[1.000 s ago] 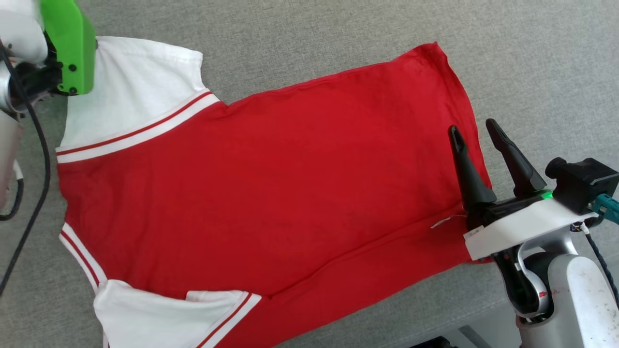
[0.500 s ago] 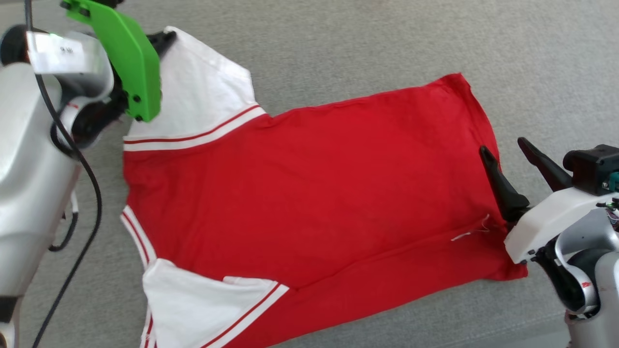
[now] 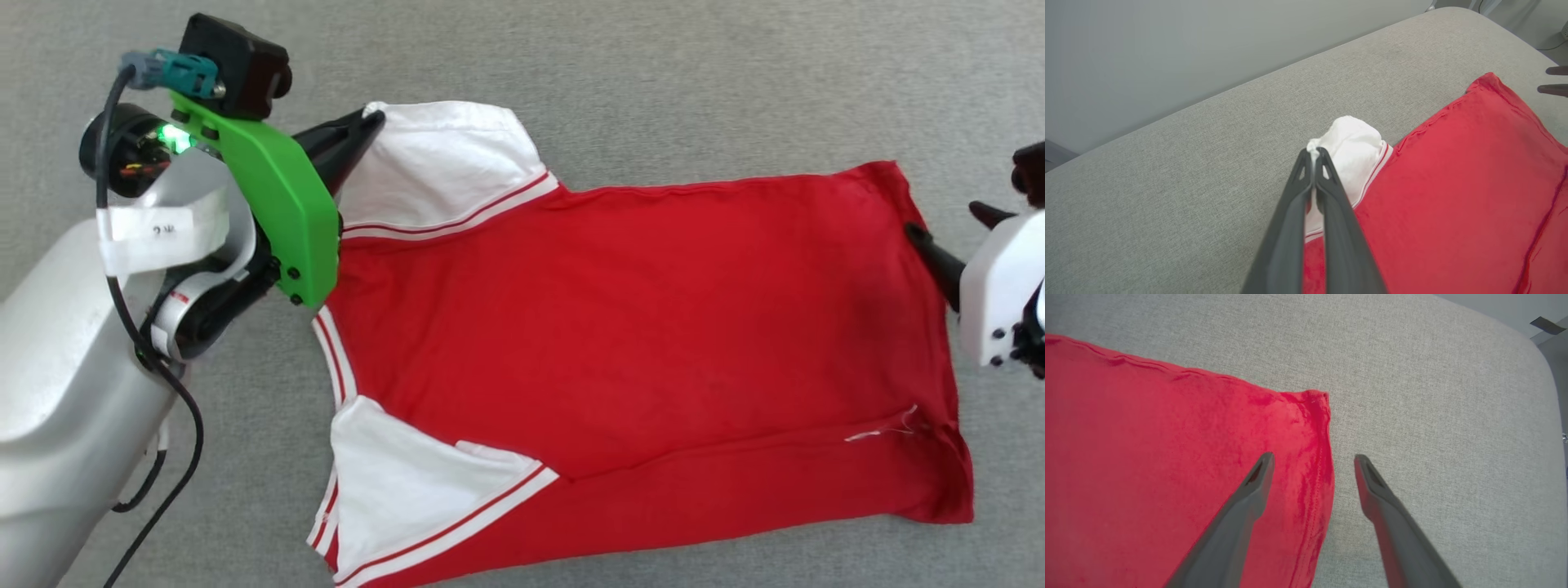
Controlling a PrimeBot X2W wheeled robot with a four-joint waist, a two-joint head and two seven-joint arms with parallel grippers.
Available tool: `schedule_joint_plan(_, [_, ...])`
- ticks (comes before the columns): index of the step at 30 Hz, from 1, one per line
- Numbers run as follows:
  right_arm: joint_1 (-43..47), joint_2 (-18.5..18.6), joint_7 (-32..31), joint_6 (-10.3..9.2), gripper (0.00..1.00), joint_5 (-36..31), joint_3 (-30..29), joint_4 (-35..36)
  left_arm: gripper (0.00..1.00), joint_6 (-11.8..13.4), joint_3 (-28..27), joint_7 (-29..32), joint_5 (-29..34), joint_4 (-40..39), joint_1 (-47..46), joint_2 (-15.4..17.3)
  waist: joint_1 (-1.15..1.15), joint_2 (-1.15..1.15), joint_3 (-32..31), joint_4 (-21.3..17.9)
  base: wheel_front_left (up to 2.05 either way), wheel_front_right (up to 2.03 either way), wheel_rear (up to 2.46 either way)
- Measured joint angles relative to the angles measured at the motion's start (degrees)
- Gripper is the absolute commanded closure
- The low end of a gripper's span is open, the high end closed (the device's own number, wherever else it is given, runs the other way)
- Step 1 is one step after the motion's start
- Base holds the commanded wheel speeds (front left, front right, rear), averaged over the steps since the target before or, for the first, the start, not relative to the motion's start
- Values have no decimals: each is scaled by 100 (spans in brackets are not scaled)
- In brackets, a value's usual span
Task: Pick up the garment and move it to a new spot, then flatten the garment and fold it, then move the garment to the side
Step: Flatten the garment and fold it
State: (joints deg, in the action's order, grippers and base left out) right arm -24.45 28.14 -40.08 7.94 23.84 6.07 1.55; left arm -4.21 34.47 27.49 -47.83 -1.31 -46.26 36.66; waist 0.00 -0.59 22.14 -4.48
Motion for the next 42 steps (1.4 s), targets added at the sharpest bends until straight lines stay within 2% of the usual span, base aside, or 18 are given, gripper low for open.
schedule_joint_plan(7, [-683,186,-287,0,0,-13,8,-743,100,52,65,-238,119,-425,47,-93,0,0,230,308,0,0,0])
schedule_joint_plan(15, [-1055,255,-44,0,0,-198,402,-1522,100,51,165,-334,271,-515,49,-221,0,0,488,599,0,0,0])
schedule_joint_plan(19, [-1244,430,75,0,0,-302,754,-1806,100,48,199,-381,272,-486,48,-277,0,0,565,699,0,0,0])
schedule_joint_plan(20, [-1267,456,89,0,9,-301,800,-1892,100,48,212,-382,277,-450,48,-274,0,0,573,715,0,0,0])
schedule_joint_plan(21, [-1292,460,115,0,55,-299,823,-1962,100,47,220,-385,290,-417,48,-272,0,0,578,722,0,0,0])
schedule_joint_plan(22, [-1333,456,161,0,68,-296,862,-2036,100,47,225,-400,292,-371,48,-272,0,0,576,726,0,0,0])
schedule_joint_plan(23, [-1365,445,216,0,100,-280,893,-2103,100,43,230,-410,290,-325,48,-275,0,0,566,725,0,0,0])
schedule_joint_plan(30, [-1471,305,862,1,100,-220,1056,-2494,100,33,186,-606,263,5,67,-272,0,0,401,684,0,0,0])
schedule_joint_plan(36, [-1336,205,1522,1,100,37,856,-2696,100,101,62,-890,127,181,524,-274,0,0,86,658,0,0,0])
schedule_joint_plan(42, [-793,366,2438,0,100,56,883,-2552,100,186,19,-1055,-132,254,1105,-243,0,0,-320,647,0,0,0])
